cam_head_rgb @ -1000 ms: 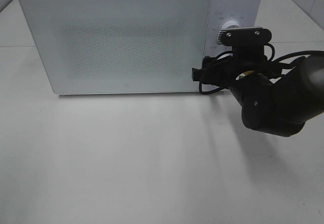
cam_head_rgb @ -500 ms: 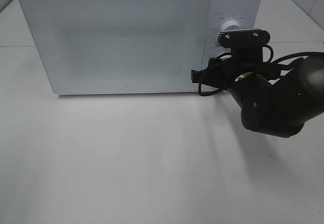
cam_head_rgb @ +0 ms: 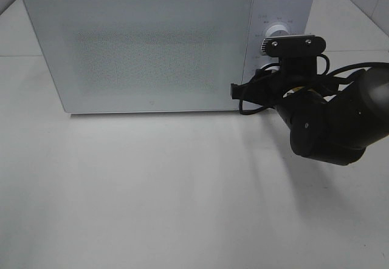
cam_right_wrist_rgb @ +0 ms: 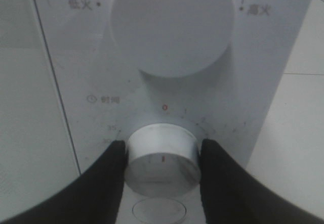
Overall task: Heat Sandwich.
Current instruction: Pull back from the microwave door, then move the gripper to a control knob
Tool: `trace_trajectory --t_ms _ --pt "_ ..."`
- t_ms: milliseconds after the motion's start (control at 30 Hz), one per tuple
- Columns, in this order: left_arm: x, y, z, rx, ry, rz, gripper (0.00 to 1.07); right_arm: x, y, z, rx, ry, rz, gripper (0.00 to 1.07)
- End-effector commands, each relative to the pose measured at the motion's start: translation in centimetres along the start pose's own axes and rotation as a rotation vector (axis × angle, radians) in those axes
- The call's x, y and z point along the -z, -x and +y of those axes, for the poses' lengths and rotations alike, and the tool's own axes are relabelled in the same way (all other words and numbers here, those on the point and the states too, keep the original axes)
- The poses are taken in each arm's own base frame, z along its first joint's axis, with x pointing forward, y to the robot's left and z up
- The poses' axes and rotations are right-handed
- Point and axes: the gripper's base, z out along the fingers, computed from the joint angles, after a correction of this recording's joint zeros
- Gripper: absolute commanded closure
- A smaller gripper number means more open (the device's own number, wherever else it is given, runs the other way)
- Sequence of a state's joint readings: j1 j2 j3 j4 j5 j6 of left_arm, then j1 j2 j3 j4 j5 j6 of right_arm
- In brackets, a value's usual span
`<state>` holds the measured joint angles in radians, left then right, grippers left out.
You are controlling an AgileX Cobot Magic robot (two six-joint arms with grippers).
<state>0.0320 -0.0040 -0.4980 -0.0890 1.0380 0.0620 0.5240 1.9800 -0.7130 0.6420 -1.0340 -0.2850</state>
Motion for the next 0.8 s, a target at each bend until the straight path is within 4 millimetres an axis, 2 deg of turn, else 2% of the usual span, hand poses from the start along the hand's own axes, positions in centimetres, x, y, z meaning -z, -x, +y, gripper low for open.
trace_trajectory --t_ms 33,300,467,800 --pt "0.31 -0.24 -0.05 0.002 0.001 -0.027 0.05 -0.12 0.63 0.07 -0.005 -0.001 -0.042 0.98" --pt "0.31 -0.24 -0.05 0.002 0.001 -0.027 0.05 -0.1 0.99 -0.03 -0.069 -0.009 -0.081 0.97" --pt "0.31 -0.24 -0.05 0.002 0.001 -0.027 0.05 -0.07 1.28 -0.12 -0.254 -0.007 -0.115 0.97" --pt "0.31 -0.24 -0.05 0.002 0.001 -0.027 0.05 -0.04 1.54 -0.19 -0.493 0.006 -0.147 0.97"
